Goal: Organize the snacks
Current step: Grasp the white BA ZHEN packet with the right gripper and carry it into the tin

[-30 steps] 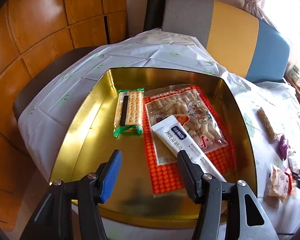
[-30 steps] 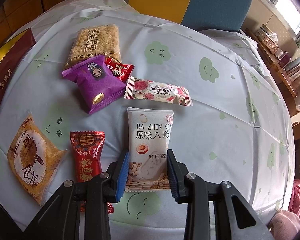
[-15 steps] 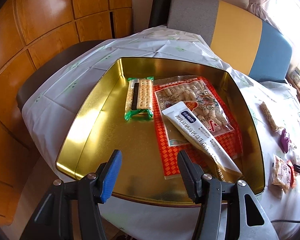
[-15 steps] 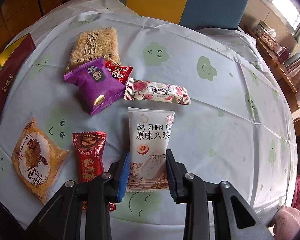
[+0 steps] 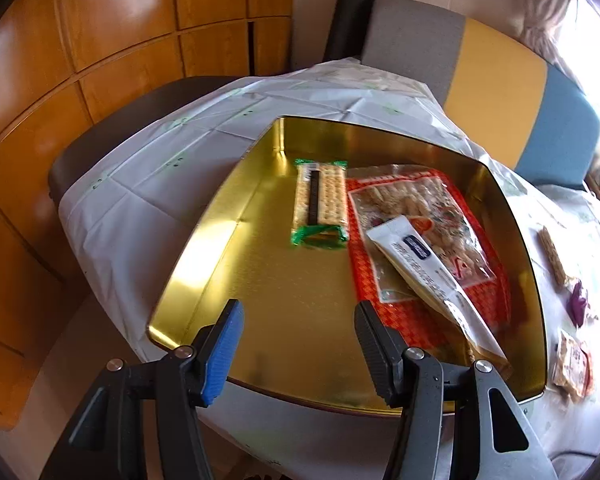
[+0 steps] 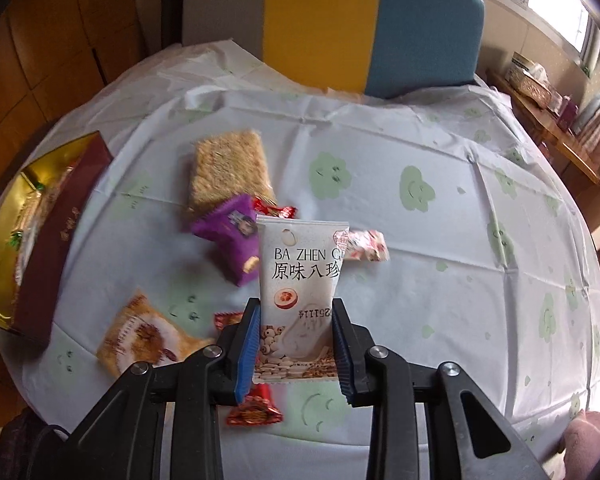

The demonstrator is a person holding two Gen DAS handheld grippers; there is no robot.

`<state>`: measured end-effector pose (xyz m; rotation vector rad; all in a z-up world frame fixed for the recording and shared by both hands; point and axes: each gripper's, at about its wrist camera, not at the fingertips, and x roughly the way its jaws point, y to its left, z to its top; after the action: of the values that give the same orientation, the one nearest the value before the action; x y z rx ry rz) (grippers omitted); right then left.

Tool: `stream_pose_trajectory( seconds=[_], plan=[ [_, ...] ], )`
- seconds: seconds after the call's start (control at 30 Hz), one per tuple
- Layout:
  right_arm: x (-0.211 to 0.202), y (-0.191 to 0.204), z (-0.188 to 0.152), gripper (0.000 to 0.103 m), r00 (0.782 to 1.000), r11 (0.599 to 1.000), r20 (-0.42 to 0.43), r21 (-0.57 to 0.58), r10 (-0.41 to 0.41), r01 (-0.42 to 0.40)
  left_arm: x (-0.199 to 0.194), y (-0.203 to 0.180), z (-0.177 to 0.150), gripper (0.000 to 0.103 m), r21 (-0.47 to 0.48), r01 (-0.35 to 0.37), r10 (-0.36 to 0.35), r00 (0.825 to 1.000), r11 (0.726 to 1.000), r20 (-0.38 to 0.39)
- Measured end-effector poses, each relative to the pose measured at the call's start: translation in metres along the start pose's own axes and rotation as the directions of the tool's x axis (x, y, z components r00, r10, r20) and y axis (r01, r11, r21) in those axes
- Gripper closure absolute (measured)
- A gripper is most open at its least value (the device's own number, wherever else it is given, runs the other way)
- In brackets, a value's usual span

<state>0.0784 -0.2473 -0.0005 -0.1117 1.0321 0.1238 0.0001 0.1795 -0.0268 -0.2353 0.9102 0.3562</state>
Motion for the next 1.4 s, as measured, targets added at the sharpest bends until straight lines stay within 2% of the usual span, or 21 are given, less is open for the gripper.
stream_pose_trajectory(
  seconds=[0.17,0.37,0.6,0.7,0.8,0.9,1.03,1.2,1.4],
  plan=[
    [-0.016,0.059,0.018,0.07,0.988,0.982,0.07,-0.134,0.14,-0.129,0.0,0.01,0.002,0.045,-0.019,-0.016,0.016,1.0,1.0,0.005],
    [-0.029,0.144,0.024,0.07,0.944,0.912,0.082,-0.298,0.319,-0.282,-0.001,0.016,0.002,0.045,-0.026,-0.024,0.025,1.0,0.999,0.01],
    [-0.029,0.233,0.024,0.07,0.887,0.805,0.018,-0.428,0.461,-0.41,-0.001,0.021,0.002,0.045,-0.035,-0.025,0.025,1.0,0.999,0.01],
    [-0.014,0.265,0.021,0.069,0.872,0.764,-0.044,-0.461,0.488,-0.451,-0.001,0.024,0.002,0.045,-0.041,-0.027,0.028,1.0,0.999,0.009],
    [0.005,0.292,0.016,0.068,0.873,0.741,-0.098,-0.489,0.477,-0.46,0.0,0.027,0.0,0.045,-0.043,-0.033,0.033,0.999,0.999,0.003],
    [0.024,0.304,0.008,0.067,0.878,0.738,-0.148,-0.488,0.455,-0.466,0.001,0.029,-0.001,0.045,-0.046,-0.035,0.035,0.999,0.998,0.0],
    [0.033,0.299,0.004,0.063,0.871,0.752,-0.177,-0.446,0.458,-0.486,0.002,0.028,-0.002,0.045,-0.041,-0.034,0.034,0.999,0.999,0.0],
    [0.024,0.281,0.002,0.063,0.876,0.776,-0.134,-0.415,0.464,-0.474,0.0,0.019,-0.004,0.045,-0.014,-0.023,0.024,1.0,1.0,0.007],
    [0.007,0.255,-0.002,0.064,0.898,0.818,-0.064,-0.388,0.436,-0.425,-0.009,0.005,-0.003,0.045,0.034,-0.02,0.019,0.999,0.999,0.034]
  ],
)
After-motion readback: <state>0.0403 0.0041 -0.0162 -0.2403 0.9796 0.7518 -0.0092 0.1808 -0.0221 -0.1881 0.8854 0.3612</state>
